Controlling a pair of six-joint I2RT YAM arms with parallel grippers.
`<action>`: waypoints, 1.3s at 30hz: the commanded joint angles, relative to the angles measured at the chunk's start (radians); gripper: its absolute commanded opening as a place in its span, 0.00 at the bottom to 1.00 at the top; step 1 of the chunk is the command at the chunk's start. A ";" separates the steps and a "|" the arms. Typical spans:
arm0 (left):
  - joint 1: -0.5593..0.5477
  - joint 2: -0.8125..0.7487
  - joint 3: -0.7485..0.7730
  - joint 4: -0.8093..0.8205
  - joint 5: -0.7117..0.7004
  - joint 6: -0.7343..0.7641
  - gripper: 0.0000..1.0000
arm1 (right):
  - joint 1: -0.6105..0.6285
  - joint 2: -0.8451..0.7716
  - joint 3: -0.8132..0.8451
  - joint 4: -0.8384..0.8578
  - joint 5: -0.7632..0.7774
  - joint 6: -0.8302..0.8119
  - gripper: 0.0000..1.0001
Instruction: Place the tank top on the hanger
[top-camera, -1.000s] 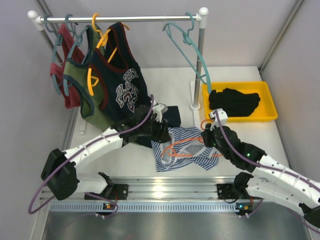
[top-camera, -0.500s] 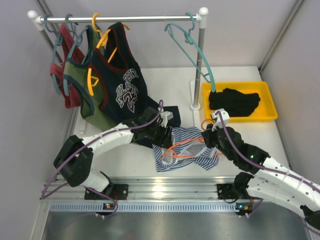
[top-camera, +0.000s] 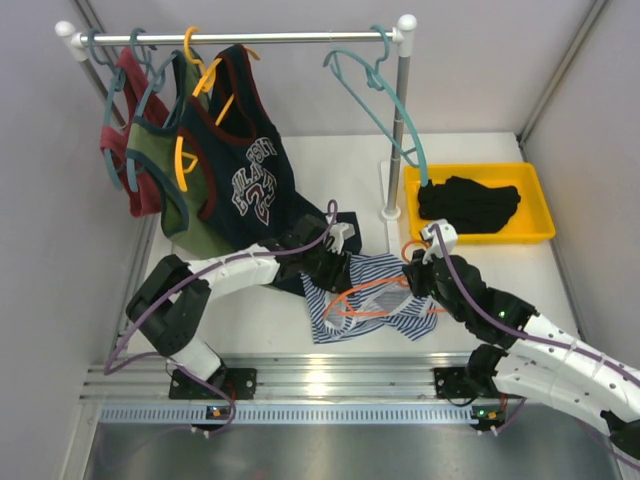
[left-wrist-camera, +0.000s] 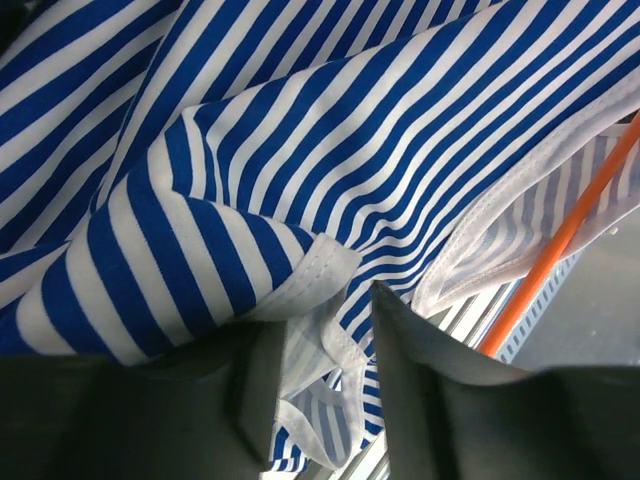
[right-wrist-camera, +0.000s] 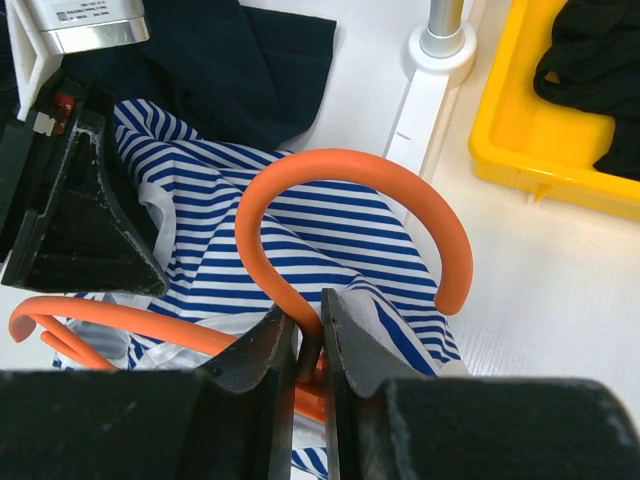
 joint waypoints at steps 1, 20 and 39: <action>-0.003 0.020 0.027 0.093 0.053 -0.007 0.41 | 0.011 -0.013 0.008 0.056 0.015 -0.004 0.00; 0.284 -0.119 -0.011 0.086 0.127 -0.041 0.00 | 0.011 -0.025 0.023 0.000 0.110 0.009 0.00; 0.330 -0.274 -0.013 0.019 0.245 -0.067 0.00 | 0.011 0.009 0.056 -0.092 0.326 0.118 0.00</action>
